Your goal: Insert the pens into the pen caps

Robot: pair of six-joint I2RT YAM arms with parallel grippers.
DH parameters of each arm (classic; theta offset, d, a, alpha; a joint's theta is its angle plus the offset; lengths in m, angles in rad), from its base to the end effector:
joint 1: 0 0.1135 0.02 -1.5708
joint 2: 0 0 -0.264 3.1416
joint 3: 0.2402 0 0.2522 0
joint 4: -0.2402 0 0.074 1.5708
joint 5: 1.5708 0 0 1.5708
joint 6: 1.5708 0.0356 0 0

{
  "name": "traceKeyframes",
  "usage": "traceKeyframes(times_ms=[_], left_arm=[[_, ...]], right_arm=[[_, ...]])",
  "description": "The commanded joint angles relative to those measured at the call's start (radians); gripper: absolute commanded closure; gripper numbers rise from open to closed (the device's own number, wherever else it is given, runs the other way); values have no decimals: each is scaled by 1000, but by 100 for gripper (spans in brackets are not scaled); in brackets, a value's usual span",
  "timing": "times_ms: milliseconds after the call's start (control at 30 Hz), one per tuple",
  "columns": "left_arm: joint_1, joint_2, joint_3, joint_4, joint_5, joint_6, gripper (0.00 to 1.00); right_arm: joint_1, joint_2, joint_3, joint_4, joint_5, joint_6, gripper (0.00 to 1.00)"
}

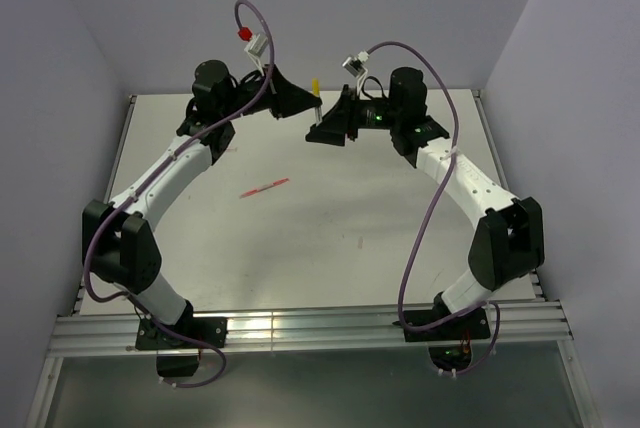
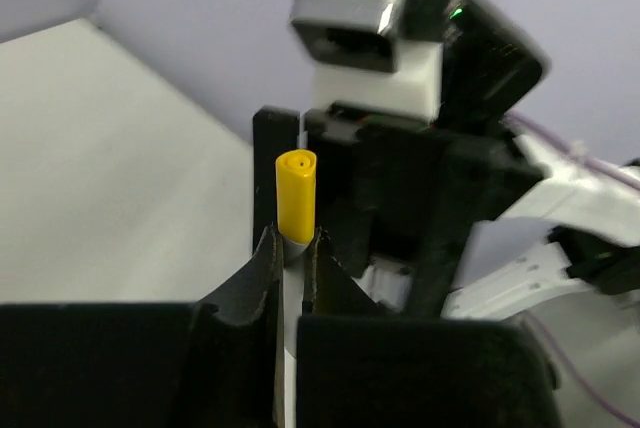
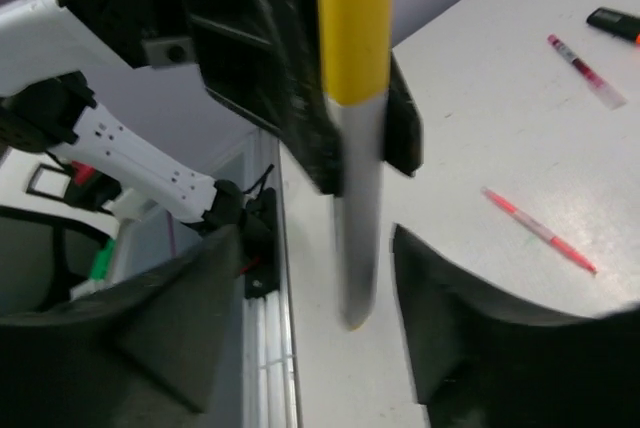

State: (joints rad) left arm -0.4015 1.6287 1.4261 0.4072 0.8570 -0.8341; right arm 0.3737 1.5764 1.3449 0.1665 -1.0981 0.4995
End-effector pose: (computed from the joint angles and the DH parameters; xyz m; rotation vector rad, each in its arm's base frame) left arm 0.3416 -0.1743 0.4063 0.4794 1.5766 -1.5579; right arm 0.3270 0.1623 0.3738 -0.8143 1.6534 1.5200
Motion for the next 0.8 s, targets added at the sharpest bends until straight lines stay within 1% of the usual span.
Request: traceKeyframes(times_ms=[0,33,67,100,133,167,200,233,267,300,333,400,433,467,500,533,567,667,700,767], left_arm=[[26,-53,36,-339,-39,347,100],[47,-52,75,-437,-99,434,100],[55,-44,103,-555,-139,628,100],[59,-33,132,-741,-176,733,100],[58,-14,172,-825,-265,821,100],[58,-10,172,-872,-313,978,100],[59,-12,166,-933,-385,1041,100],[61,-15,140,-952,-479,1087,100],[66,-21,119,-956,-521,1177,100],[84,-35,55,-935,-577,1213,100],[87,-36,30,-933,-619,1336,100],[104,-41,-47,-938,-677,1472,100],[108,-41,-73,-909,-708,1579,100],[115,-38,-99,-891,-763,1621,100],[128,-18,-124,-886,-785,1665,100],[136,-1,-128,-890,-802,1751,100],[142,17,-130,-890,-837,1786,100],[174,88,-139,-849,-852,1909,100],[187,120,-145,-835,-889,1935,100],[200,146,-144,-800,-882,1988,100]], right_arm=[[-50,-42,-42,-17,-6,-36,25],[-71,-50,-50,-48,-8,-96,22],[-115,-55,-53,-95,0,-143,21],[-137,-68,-47,-224,47,-204,20],[-156,-73,-43,-287,84,-328,19],[-186,-78,-38,-344,113,-388,18],[-197,-85,-29,-442,177,-442,17],[-208,-91,-30,-471,199,-491,17],[-232,-93,-41,-493,211,-531,17],[-245,-99,-43,-528,222,-556,16],[-258,-96,-41,-544,227,-562,16],[-298,-96,-36,-573,237,-565,15],[-311,-98,-33,-581,247,-570,15],[-320,-101,-29,-584,251,-573,14],[-334,-105,-26,-594,259,-584,13],[-338,-107,-21,-601,274,-590,13],[-341,-107,-15,-605,280,-595,13],[-345,-99,-4,-621,282,-598,11],[-345,-96,-3,-622,280,-593,11],[-345,-96,-3,-624,283,-593,11]])
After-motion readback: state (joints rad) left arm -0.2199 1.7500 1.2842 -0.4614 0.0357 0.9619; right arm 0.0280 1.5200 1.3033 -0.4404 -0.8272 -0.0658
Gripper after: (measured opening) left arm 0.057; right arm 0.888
